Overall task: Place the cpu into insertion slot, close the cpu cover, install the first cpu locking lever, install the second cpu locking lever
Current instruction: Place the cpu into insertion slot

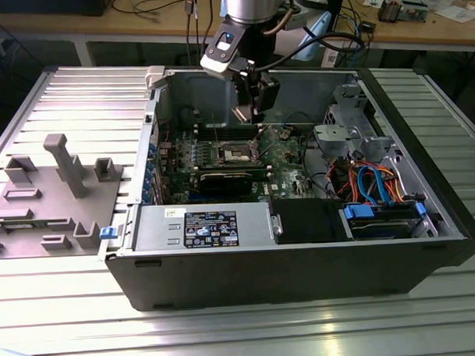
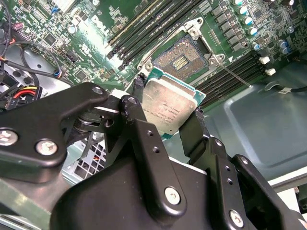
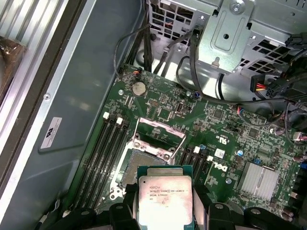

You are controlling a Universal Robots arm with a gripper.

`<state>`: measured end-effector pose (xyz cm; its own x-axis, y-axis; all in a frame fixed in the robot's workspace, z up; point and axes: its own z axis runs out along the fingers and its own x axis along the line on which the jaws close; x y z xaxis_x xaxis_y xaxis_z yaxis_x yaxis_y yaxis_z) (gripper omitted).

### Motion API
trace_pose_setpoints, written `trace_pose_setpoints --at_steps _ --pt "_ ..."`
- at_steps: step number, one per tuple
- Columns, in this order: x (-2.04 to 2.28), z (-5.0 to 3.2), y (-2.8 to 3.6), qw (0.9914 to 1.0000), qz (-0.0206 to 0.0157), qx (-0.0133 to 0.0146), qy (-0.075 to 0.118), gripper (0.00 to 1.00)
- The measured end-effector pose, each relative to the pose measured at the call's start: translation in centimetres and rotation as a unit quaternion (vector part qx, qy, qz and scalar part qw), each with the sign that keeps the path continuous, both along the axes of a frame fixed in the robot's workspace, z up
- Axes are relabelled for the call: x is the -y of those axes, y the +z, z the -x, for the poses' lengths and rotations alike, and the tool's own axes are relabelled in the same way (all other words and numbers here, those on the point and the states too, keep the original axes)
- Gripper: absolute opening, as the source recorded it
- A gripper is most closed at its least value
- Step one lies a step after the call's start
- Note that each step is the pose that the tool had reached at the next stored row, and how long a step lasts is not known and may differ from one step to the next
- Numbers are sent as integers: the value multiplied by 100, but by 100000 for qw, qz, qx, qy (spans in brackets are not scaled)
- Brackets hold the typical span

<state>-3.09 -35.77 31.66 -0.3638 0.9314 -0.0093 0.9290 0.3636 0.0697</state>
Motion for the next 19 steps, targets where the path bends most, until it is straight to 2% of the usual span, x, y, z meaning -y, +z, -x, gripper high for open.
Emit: trace_pose_setpoints --at_steps 19 --pt "0 0 -10 99996 50 1 -945 54"
